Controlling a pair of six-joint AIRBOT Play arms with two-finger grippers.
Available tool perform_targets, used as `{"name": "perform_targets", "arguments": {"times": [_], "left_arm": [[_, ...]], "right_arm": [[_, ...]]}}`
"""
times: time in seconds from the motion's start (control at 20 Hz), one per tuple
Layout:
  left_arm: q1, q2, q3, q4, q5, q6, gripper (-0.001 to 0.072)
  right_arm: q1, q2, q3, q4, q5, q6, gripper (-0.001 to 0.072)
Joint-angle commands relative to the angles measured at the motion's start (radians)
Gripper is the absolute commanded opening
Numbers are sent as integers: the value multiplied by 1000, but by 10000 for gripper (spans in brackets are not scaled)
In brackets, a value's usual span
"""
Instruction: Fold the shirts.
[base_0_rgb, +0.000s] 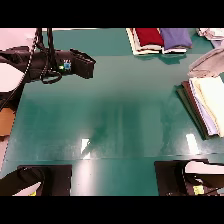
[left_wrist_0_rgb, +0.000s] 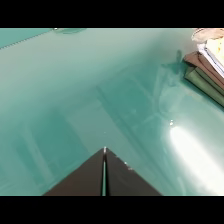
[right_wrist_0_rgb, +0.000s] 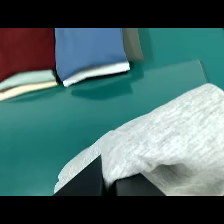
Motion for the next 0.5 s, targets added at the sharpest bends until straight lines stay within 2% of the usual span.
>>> {"name": "perform_targets", "arguments": {"times": [0.0, 0.25, 0.45], "left_arm": [[0, 0, 0, 0, -2, 1, 20], [0, 0, 0, 1, -8, 3, 21], [0, 0, 0, 1, -11, 4, 21]], "right_arm": [[-69, 100, -126, -8, 45, -82, 13], [-273, 286, -435, -11, 75, -232, 13], [-421, 423, -687, -125, 71, -243, 14]]}}
